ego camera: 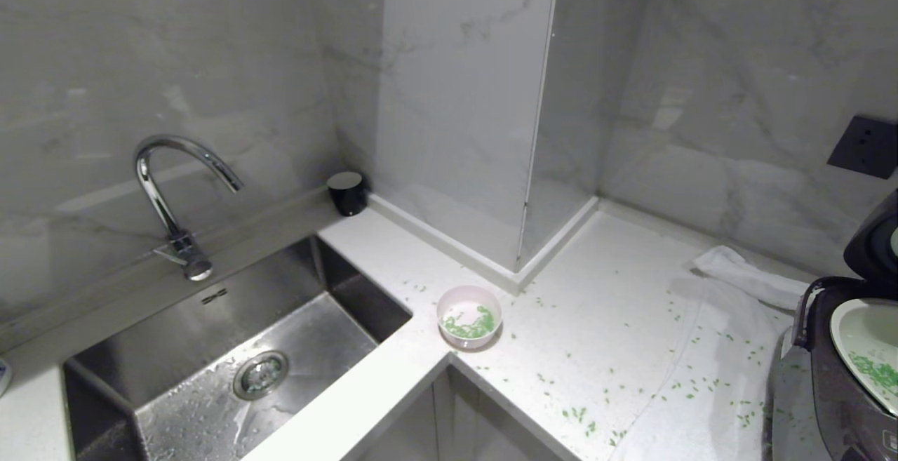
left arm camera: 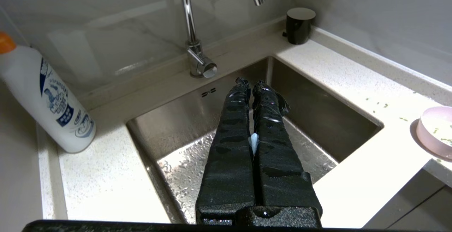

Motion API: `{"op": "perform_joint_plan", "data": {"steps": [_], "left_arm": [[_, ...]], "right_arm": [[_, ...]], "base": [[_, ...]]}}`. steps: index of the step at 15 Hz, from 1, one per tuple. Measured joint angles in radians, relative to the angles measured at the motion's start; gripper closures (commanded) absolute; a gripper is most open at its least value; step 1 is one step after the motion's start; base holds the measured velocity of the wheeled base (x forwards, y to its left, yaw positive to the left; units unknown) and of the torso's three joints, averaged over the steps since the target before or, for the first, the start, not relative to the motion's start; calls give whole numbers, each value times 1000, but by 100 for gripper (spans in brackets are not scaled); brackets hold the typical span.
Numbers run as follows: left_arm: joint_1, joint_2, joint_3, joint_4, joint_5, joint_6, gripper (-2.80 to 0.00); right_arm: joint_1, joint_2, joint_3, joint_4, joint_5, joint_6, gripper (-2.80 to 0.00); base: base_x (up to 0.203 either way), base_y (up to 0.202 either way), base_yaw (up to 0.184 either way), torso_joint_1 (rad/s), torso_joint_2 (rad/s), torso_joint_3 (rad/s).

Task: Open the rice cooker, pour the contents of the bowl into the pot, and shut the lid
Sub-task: Pour the water from the bowl into the rice cooker

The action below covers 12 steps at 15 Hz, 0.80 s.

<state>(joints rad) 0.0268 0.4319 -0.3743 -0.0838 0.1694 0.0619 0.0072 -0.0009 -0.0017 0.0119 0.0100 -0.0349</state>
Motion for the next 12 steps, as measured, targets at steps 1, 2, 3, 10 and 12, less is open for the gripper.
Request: {"op": "perform_joint_plan", "data": {"steps": [1,2,3,10,12], "left_arm": [[0,-42,26,6,0,0,0],[2,-77,47,14,0,0,0],[5,-109,65,23,0,3,0],[-18,-318,234,21,-83,39,0],[-21,-357,290,30,-103,42,0]], "right_arm": [[0,0,0,0,0,0,0],[0,0,0,0,0,0,0],[0,0,0,0,0,0,0],[0,0,0,0,0,0,0],[0,0,0,0,1,0,0]], "base": [[0,0,0,0,0,0],[0,0,0,0,0,0],[0,0,0,0,0,0],[0,0,0,0,0,0],[0,0,0,0,0,0]]}}
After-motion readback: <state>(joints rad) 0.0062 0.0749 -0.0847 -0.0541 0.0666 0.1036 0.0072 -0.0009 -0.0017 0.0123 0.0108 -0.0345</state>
